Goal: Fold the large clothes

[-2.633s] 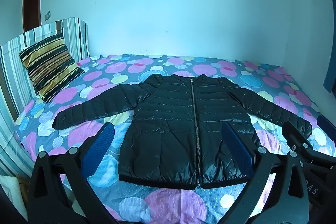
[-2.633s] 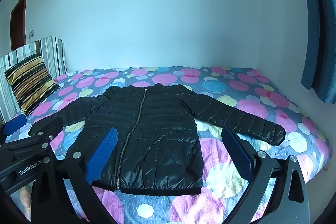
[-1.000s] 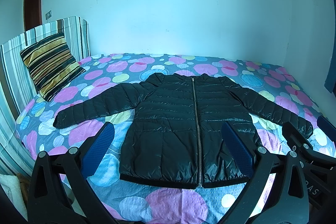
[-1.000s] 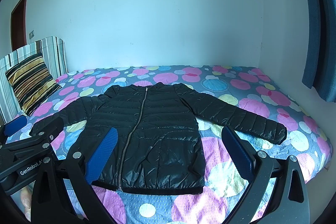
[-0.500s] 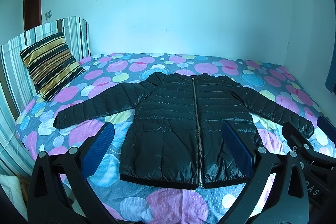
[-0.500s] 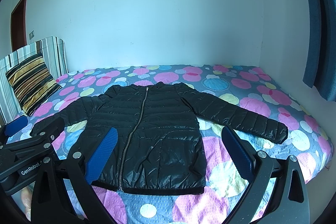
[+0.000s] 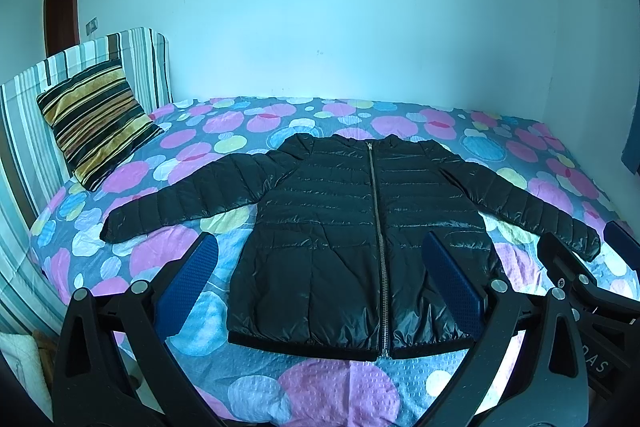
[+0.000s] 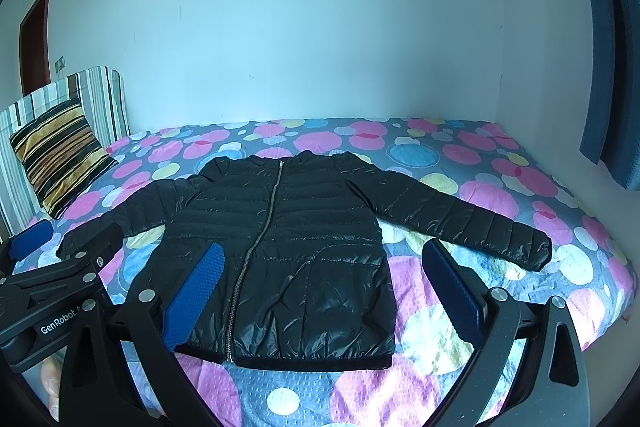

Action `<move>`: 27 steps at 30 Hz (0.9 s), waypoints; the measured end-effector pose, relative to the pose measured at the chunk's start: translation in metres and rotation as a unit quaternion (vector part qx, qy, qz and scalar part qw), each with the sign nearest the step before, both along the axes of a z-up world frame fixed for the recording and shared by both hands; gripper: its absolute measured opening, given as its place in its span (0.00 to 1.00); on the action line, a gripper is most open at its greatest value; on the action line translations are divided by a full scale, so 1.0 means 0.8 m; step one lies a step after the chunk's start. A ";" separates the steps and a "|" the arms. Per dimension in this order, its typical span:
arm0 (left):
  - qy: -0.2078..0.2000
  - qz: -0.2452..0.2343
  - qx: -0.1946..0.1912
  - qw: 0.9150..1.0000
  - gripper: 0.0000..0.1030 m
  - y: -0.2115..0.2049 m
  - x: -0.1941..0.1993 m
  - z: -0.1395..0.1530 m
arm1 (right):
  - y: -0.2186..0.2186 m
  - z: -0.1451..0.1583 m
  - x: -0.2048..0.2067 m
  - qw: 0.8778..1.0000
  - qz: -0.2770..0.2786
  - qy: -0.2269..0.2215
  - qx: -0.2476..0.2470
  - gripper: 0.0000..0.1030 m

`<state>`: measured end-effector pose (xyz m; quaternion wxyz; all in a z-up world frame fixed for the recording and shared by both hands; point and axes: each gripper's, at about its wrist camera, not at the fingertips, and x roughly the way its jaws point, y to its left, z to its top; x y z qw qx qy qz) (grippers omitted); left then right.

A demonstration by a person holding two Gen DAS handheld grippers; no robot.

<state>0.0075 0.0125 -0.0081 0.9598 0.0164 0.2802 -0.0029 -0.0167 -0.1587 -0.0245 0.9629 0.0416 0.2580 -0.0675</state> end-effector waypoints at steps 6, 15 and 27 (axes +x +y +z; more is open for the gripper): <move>0.011 0.000 0.001 1.000 0.98 -0.001 0.011 -0.010 | -0.003 -0.006 0.010 1.000 0.001 0.015 0.006 0.95; 0.062 -0.006 0.000 0.998 0.98 -0.003 0.058 -0.045 | -0.011 -0.033 0.047 0.998 0.002 0.056 0.019 0.95; 0.136 0.173 0.078 0.972 0.98 0.120 0.193 -0.135 | -0.162 -0.118 0.131 0.984 -0.123 0.113 0.062 0.95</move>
